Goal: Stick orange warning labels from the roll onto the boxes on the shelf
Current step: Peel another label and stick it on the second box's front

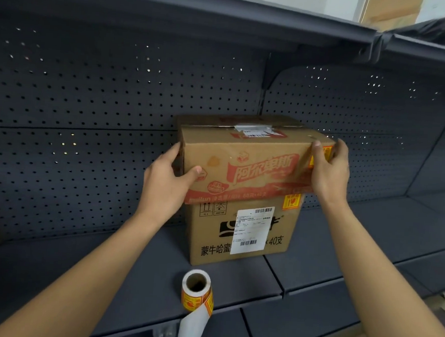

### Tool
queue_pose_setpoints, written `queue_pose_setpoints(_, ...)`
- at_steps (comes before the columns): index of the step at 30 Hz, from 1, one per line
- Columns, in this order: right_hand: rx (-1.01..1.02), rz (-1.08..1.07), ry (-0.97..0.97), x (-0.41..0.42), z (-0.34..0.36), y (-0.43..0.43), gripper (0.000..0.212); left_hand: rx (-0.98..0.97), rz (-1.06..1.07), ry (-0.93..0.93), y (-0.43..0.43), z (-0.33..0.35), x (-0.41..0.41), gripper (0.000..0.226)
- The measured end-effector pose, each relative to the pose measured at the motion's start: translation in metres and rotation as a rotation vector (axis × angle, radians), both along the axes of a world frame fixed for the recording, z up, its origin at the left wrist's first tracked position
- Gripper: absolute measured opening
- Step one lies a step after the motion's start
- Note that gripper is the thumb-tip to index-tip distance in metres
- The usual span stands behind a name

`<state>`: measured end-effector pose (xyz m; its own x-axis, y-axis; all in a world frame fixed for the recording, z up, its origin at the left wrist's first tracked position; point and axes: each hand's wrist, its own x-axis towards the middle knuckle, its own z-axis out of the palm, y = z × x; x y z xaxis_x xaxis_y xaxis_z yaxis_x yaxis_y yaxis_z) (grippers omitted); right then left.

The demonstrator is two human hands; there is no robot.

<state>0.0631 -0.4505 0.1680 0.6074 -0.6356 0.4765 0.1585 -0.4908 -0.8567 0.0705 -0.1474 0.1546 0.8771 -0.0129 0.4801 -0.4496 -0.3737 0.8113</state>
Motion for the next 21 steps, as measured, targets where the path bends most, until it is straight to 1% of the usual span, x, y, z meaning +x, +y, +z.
queue_pose_setpoints(2, -0.060, -0.041, -0.008, -0.012, 0.002, 0.011, 0.064, 0.025, 0.041, -0.024, 0.007, 0.004, -0.008, 0.053)
queue_pose_setpoints(4, -0.145, -0.077, -0.040, -0.025, 0.004, 0.024, 0.055, 0.060, 0.087, -0.036, 0.018, 0.005, -0.015, 0.046)
queue_pose_setpoints(5, -0.192, -0.080, -0.062, -0.031, 0.004, 0.032, 0.050, 0.076, 0.103, -0.044, 0.026, 0.005, -0.019, 0.038)
queue_pose_setpoints(7, -0.266, -0.051, -0.104, -0.043, 0.005, 0.052, 0.039, 0.115, 0.138, -0.053, 0.044, 0.005, -0.027, 0.022)
queue_pose_setpoints(9, -0.308, -0.005, -0.139, -0.053, 0.004, 0.076, 0.030, 0.163, 0.174, -0.063, 0.066, 0.005, -0.037, 0.013)
queue_pose_setpoints(11, -0.348, 0.069, -0.173, -0.059, 0.001, 0.106, 0.022, 0.182, 0.213, -0.050, 0.092, 0.002, -0.047, 0.013)
queue_pose_setpoints(15, -0.399, 0.247, -0.198, -0.065, -0.012, 0.174, 0.017, 0.163, 0.278, 0.015, 0.145, -0.012, -0.067, 0.015)
queue_pose_setpoints(18, -0.316, 0.469, -0.186, -0.075, -0.031, 0.234, 0.016, 0.168, 0.330, 0.026, 0.187, -0.026, -0.090, 0.014)
queue_pose_setpoints(21, -0.202, 0.707, -0.054, -0.081, -0.061, 0.304, 0.018, 0.164, 0.395, 0.038, 0.231, -0.043, -0.112, 0.013)
